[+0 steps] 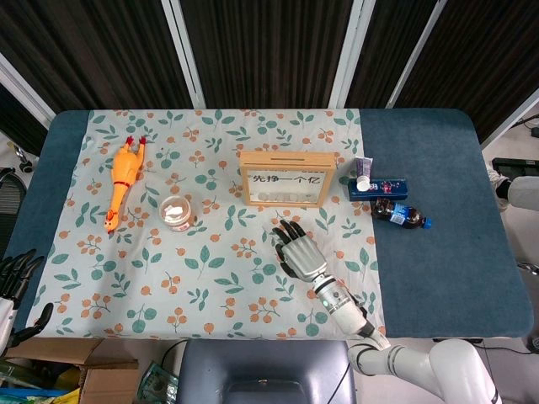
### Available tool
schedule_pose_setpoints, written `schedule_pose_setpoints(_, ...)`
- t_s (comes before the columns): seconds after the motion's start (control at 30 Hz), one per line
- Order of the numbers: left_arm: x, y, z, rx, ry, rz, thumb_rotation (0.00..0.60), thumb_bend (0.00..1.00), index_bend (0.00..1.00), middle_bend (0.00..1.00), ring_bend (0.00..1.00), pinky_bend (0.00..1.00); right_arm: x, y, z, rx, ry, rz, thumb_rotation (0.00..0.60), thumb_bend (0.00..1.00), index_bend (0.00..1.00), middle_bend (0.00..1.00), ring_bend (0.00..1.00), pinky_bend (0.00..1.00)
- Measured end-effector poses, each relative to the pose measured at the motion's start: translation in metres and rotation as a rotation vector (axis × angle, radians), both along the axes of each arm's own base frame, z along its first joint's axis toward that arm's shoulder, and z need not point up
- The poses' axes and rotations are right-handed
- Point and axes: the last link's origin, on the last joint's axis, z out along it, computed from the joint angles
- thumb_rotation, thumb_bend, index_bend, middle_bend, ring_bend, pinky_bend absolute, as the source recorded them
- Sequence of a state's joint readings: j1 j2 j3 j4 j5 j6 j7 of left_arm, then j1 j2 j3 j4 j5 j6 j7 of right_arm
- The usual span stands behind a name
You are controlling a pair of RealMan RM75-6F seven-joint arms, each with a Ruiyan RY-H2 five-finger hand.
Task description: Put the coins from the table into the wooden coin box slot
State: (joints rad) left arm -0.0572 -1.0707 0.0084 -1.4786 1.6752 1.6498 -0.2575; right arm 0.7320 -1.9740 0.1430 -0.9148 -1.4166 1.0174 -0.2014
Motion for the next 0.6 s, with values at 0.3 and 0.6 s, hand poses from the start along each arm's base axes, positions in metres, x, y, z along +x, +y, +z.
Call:
schedule_pose_setpoints(0.3,0.0,0.001,0.0,-0.001,0.001,0.002,0.6,0.42,0.0,0.0,0.0,0.0,0.023,0.0,0.025,-0.05,-0.117,0.053,0.6,0.57,0.75,0.28,0.02,0.23)
schedule_pose_setpoints(0.6,0.0,0.003,-0.002,-0.007,0.005,0.011,0.6,0.42,0.0,0.0,0.0,0.0,0.073,-0.013,0.092,-0.198,-0.263,0.136,0.6,0.57,0.74,0.28,0.02,0.23)
